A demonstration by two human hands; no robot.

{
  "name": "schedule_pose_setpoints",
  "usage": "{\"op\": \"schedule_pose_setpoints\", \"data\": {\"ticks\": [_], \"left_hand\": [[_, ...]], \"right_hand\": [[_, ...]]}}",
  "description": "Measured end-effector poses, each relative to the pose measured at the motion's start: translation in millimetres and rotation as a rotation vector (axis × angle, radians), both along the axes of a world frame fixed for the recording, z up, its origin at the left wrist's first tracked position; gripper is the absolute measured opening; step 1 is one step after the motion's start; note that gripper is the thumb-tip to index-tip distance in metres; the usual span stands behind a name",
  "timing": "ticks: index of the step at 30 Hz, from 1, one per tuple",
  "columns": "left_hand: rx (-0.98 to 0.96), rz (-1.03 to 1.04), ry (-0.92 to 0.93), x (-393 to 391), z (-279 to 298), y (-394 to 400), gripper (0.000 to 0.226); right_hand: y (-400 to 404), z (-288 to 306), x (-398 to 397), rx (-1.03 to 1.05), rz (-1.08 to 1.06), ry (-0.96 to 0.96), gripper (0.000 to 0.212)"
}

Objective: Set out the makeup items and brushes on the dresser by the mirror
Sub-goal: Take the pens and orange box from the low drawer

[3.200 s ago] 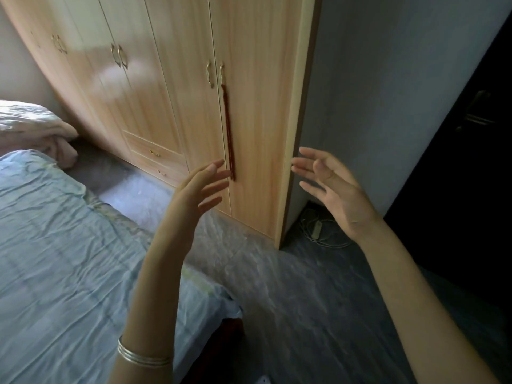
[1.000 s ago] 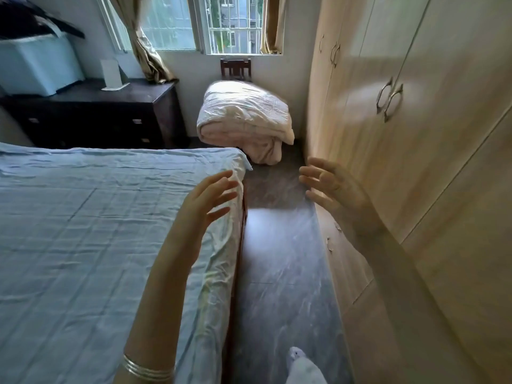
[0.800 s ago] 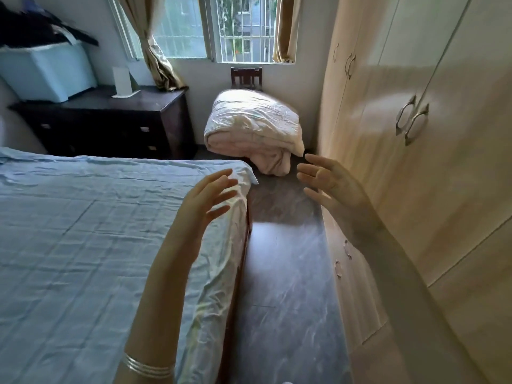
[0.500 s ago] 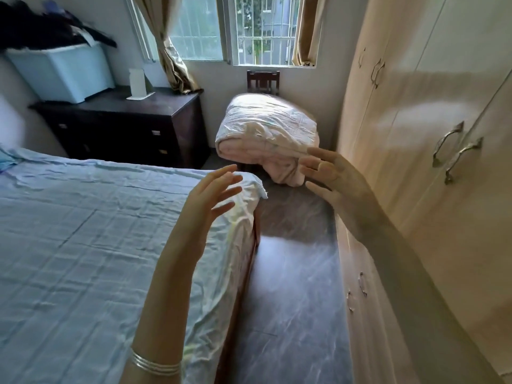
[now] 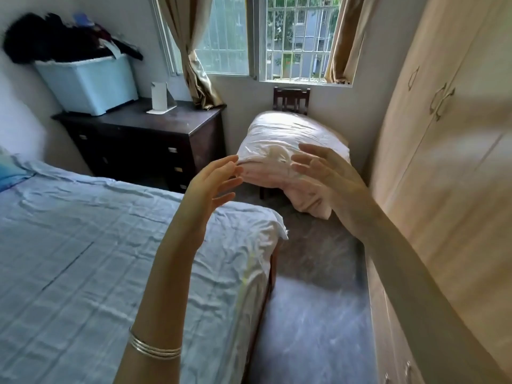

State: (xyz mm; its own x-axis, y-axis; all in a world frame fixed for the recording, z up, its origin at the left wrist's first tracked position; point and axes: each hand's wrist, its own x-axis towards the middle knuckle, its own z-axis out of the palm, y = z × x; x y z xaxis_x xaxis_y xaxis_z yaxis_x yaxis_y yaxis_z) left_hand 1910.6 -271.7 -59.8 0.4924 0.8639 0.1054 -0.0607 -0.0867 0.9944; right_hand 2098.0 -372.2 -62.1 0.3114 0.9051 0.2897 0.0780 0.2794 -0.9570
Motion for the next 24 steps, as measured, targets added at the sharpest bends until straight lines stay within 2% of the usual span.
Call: {"op": "schedule_pose_setpoints", "data": {"ticks": [3, 7, 18, 21, 24], "left_hand": [[0.006, -0.011, -0.001, 30.2, 9.0, 51.6, 0.026], [-0.016, -0.002, 0.001, 64.0, 11.2, 106.8, 0.041], [-0.017, 0.068, 0.021, 179.3, -11.6, 231.9, 0.045], [-0.042, 0.115, 0.006, 229.4, -11.0, 265.3, 0.040], [-0.062, 0.156, -0.004, 278.5, -3.2, 298.9, 0.041]], "right_hand": [[52.9, 6.9, 26.2, 0.001, -0.007, -0.017, 0.070], [109.5, 4.1, 61.6, -0.012, 0.002, -0.011, 0.065], [250.1, -18.1, 193.1, -0.042, 0.079, -0.019, 0.046], [289.3, -11.3, 242.9, -0.037, 0.100, 0.036, 0.048], [327.6, -2.0, 293.0, -0.029, 0.141, -0.003, 0.053]]}}
